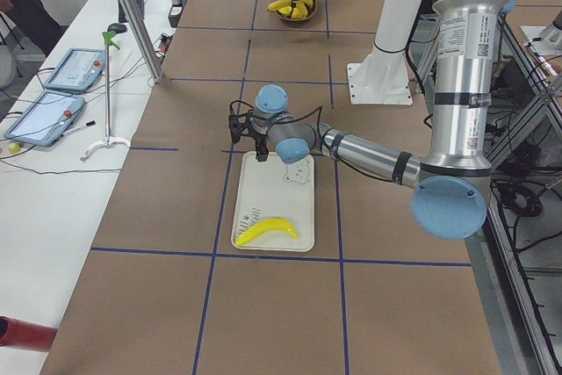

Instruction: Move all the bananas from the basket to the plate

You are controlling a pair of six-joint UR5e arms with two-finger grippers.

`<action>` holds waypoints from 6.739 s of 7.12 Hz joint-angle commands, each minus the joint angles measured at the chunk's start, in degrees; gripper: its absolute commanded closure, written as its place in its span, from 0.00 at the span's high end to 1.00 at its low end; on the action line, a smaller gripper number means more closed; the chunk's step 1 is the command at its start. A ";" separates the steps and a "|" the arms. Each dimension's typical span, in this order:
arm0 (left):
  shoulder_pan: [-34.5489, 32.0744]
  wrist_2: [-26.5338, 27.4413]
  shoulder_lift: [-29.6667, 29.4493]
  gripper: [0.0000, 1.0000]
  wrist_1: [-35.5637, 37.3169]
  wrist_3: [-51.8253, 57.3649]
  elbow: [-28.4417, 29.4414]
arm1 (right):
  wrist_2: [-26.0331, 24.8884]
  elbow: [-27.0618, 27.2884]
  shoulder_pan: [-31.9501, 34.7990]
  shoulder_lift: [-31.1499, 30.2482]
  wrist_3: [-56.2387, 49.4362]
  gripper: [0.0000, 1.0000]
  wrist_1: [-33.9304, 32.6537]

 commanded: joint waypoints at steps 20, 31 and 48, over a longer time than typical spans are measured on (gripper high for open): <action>19.64 8.52 -30.87 0.36 0.40 -33.49 1.40 | -13.51 -11.27 -17.75 33.58 21.16 0.06 0.07; 14.04 8.95 -24.75 0.00 27.24 -22.90 -4.02 | -4.66 -9.52 -9.52 28.32 20.64 0.99 -8.94; -5.76 9.04 -0.29 0.44 14.99 -1.59 16.43 | -0.85 3.93 -1.40 19.08 -2.48 1.00 -34.73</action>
